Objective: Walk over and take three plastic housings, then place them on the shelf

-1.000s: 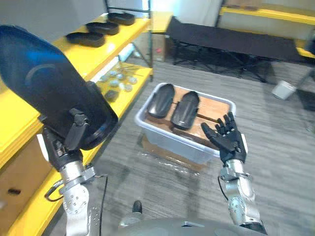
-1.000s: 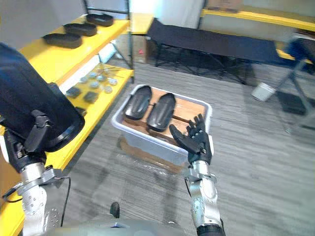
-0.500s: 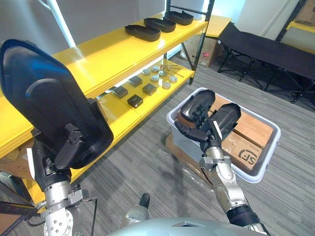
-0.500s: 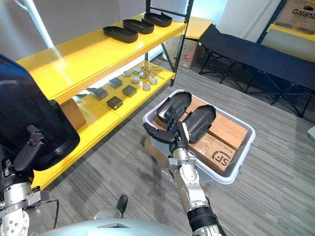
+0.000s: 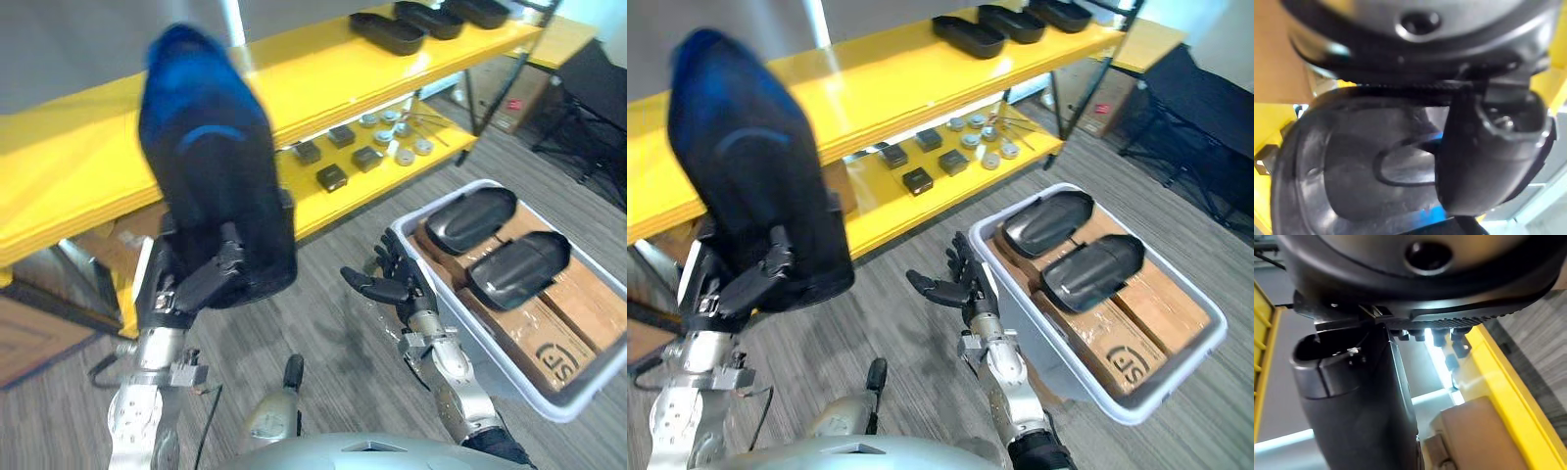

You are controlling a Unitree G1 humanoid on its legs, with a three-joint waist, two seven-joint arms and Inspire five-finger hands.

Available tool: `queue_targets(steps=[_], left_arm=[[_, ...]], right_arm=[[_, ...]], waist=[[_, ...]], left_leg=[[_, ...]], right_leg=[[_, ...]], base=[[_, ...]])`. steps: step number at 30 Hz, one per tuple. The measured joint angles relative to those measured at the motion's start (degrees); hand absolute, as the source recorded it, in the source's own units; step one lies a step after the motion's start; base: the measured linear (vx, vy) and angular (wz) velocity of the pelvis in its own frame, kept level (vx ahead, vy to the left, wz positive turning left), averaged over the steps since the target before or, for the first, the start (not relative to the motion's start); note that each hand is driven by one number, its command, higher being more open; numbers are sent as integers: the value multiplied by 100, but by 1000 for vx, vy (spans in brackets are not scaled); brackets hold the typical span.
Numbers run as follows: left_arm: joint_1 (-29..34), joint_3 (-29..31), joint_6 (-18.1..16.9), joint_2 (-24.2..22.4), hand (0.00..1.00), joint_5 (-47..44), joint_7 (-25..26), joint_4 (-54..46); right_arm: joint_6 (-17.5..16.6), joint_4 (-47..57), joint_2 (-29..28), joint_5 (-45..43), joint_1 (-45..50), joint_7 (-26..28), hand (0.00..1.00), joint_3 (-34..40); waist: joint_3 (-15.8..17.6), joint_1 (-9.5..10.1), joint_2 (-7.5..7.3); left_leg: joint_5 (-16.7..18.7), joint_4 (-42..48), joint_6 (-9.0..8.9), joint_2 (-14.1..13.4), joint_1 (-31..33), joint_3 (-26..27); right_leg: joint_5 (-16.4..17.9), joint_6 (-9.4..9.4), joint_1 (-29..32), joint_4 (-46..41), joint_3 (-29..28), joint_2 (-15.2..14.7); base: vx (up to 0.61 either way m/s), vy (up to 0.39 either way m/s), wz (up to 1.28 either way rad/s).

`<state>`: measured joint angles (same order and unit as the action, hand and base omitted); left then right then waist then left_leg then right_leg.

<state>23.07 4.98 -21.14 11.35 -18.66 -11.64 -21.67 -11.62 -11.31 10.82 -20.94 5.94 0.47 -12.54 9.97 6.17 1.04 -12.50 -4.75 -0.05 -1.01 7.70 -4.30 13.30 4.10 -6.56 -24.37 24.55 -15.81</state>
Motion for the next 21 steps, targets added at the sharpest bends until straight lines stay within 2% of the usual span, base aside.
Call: queue_targets(steps=[2, 3, 4, 6, 7, 8, 9, 10, 11, 12, 13, 15, 16, 18, 19, 20, 21], left_arm=[[-33, 21, 1, -71, 0, -2, 52, 20], [-20, 20, 0, -168, 0, -55, 120, 19], [-14, 19, 1, -169, 0, -104, 131, 20], [-3, -7, 0, -172, 0, -126, 173, 28], [-14, -73, -2, -179, 0, -126, 182, 32], [-17, -163, -11, -178, 0, -125, 192, 33], [-18, -280, -34, -172, 0, -119, 194, 38], [-37, -332, -61, -160, 0, -114, 210, 62], [-88, -359, -162, -138, 0, -109, 265, 111], [-92, -340, -262, -136, 0, -108, 422, 120], [-112, -322, -267, -115, 0, -107, 506, 140], [-156, -243, -267, -151, 0, -102, 770, 284], [-163, -201, -266, -160, 0, -106, 800, 315], [-197, 18, -266, -171, 0, -94, 859, 314], [-230, 74, -264, -177, 0, -96, 871, 315], [-306, 142, -261, -193, 0, -96, 907, 312], [-335, 253, -261, -182, 0, -94, 910, 289]], right_arm=[[-6, 44, 16, 1, -14, 70, 100, 15], [-71, 157, 20, -3, -36, 81, 100, 106], [-85, 215, 21, -4, -40, 80, 100, 148], [-111, 300, 46, -19, -52, 80, 100, 265], [-125, 304, 89, -20, -55, 77, 100, 320], [-131, 305, 146, -26, -53, 76, 100, 378], [-133, 305, 243, -48, -54, 76, 100, 438], [-137, 305, 272, -83, -59, 78, 100, 464], [-160, 304, 246, -124, -155, 78, 100, 515], [-199, 304, 279, -207, -353, 77, 100, 523], [-227, 299, 284, -211, -430, 69, 100, 535], [-405, 300, 232, -206, -690, 49, 100, 507], [-464, 300, 207, -201, -730, 50, 100, 508], [-651, 301, 11, -181, -831, 22, 100, 521], [-678, 308, -31, -179, -844, 22, 100, 521], [-690, 310, -56, -181, -869, 23, 100, 513], [-690, 310, -97, -175, -868, 26, 100, 506]], waist=[[-1, 9, -112], [75, 28, 6], [120, 23, 50], [230, 6, 132], [274, -14, 201], [360, -27, 271], [459, -28, 323], [498, -29, 292], [649, -14, 118], [841, 39, 147], [894, 37, 117], [1020, 114, 115], [1022, 138, 121], [991, 201, 62], [978, 199, 47], [956, 198, 90], [941, 198, 113]], left_leg=[[-97, 4, -26, 111, 7, 33], [-199, 19, -78, 129, 113, 51], [-206, 47, -84, 130, 176, 42], [-252, 45, -112, 153, 339, -24], [-264, 49, -119, 133, 416, -97], [-249, 61, -128, 98, 463, -105], [-137, 81, -117, 58, 537, -40], [46, 145, -105, 58, 619, 69], [365, 577, -24, 53, 895, 418], [488, 1544, 12, 13, 1003, 663], [654, 1701, -15, 22, 1048, 722], [1324, 2794, 43, -7, 1256, 860], [1497, 3033, 60, -22, 1283, 892], [2121, 3613, 161, 16, 1296, 1009], [2203, 3674, 194, 37, 1295, 1027], [2292, 3740, 288, 56, 1289, 1021], [2357, 3643, 331, 71, 1196, 1005]], right_leg=[[149, 22, -72, 213, 6, -19], [190, 102, -34, 344, 38, 22], [227, 163, -29, 397, 43, 35], [433, 456, -10, 552, 99, 66], [471, 504, 41, 537, 158, 103], [504, 475, 64, 477, 225, 140], [535, 418, 85, 441, 337, 163], [544, 387, 111, 454, 394, 135], [542, 387, 224, 409, 419, -29], [585, 401, 229, 235, 354, -80], [625, 465, 225, 131, 330, -94], [720, 560, 90, -62, 229, -227], [738, 573, 19, -68, 201, -250], [796, 510, -266, -47, 163, -383], [739, 511, -287, -103, 146, -415], [444, 268, -115, -477, 81, -501], [71, -291, 157, -986, -70, -558]], base=[[33, -95, 16], [20, -69, 3], [-28, -67, 3], [-79, -102, 18], [-116, -102, 32], [-124, -76, 41], [-116, -58, 41], [-87, -4, 44], [-42, 32, 17], [-16, 47, 3], [21, 53, -13], [73, 106, -25], [126, 184, -35], [159, 198, -17], [185, 193, 0], [183, 233, 7], [172, 258, 6]])
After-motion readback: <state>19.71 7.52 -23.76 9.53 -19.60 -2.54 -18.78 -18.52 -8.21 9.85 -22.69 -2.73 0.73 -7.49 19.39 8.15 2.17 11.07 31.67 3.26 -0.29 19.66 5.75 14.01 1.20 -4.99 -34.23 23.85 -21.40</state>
